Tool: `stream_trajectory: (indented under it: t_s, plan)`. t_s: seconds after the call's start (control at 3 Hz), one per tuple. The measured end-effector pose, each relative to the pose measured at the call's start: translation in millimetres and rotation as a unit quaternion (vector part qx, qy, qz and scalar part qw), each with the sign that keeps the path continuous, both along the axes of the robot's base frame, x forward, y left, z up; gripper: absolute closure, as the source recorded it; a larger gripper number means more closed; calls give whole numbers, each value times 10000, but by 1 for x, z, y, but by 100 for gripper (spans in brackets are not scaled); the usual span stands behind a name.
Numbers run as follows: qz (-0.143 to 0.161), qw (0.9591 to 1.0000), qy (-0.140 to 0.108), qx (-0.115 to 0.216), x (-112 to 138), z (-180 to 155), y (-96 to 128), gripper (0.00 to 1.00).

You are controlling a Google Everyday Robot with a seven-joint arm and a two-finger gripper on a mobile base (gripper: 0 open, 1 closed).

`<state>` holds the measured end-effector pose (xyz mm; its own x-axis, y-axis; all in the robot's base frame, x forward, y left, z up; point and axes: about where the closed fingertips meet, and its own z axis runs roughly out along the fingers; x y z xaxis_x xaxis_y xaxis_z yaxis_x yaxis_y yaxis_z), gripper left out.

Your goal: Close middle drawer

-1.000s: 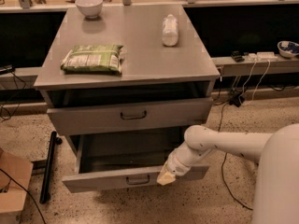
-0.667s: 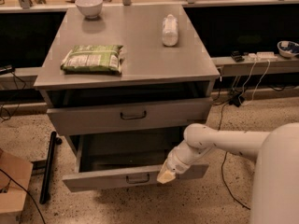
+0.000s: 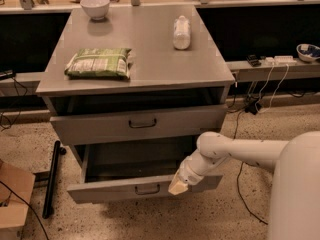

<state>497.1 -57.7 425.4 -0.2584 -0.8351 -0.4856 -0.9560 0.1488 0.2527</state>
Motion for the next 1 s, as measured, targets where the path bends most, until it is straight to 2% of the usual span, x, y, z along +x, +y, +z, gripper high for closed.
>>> stream_trajectory:
  t_s: [0.67,1.0]
  plan:
    - [21,9998,-185,30,15,2,-4,100]
    - [31,9998,-201,39,16,1,-3,100]
